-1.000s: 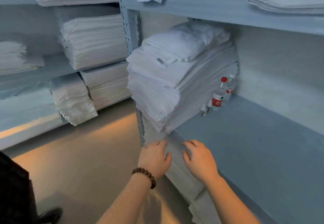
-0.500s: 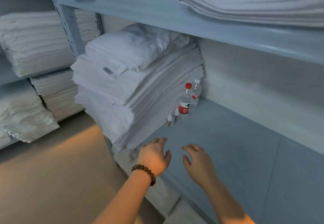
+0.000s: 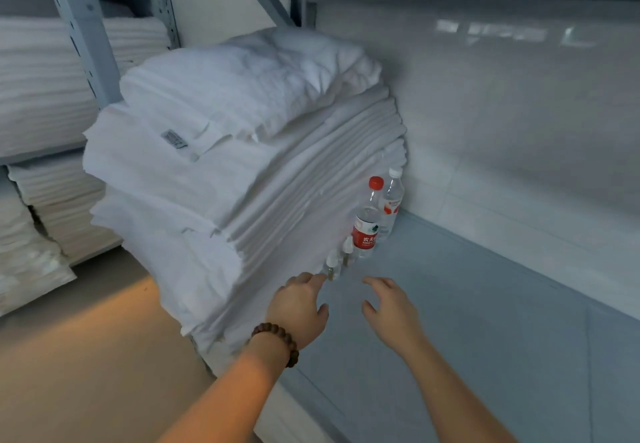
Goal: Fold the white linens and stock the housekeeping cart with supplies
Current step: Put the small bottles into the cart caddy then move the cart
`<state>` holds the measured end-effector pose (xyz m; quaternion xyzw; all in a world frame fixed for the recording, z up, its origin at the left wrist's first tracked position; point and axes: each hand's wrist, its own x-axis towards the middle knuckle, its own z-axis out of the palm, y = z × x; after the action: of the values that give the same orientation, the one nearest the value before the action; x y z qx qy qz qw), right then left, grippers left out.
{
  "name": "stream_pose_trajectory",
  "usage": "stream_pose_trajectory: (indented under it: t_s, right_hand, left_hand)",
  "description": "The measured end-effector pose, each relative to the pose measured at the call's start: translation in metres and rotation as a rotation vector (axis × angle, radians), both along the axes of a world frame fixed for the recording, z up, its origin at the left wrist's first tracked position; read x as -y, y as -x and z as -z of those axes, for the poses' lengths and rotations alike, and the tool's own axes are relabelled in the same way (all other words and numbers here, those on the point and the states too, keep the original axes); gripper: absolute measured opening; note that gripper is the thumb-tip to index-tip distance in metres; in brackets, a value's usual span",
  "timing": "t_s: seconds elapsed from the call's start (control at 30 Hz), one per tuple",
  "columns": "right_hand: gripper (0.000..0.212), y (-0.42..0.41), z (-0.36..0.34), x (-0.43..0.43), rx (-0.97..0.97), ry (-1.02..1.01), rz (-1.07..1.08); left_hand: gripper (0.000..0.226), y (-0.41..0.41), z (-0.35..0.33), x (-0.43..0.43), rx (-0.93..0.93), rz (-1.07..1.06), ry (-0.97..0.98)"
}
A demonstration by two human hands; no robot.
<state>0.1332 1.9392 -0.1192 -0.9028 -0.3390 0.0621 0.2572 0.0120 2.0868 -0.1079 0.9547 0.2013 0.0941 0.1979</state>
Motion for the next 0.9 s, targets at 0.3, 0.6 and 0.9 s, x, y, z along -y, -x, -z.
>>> stream_pose_trajectory:
  t_s: [0.3, 0.6, 0.9]
  right_hand:
    - [0.072, -0.090, 0.042, -0.078, 0.192, -0.066, -0.174]
    - [0.056, -0.126, 0.063, -0.113, 0.173, -0.064, -0.227]
    - [0.043, -0.108, 0.063, -0.095, 0.102, -0.099, -0.224]
  left_hand:
    - [0.083, -0.097, 0.068, -0.035, 0.010, 0.127, -0.037]
    - [0.061, -0.130, 0.089, -0.056, 0.095, 0.160, -0.128]
    - [0.042, -0.110, 0.089, -0.049, 0.084, 0.178, -0.112]
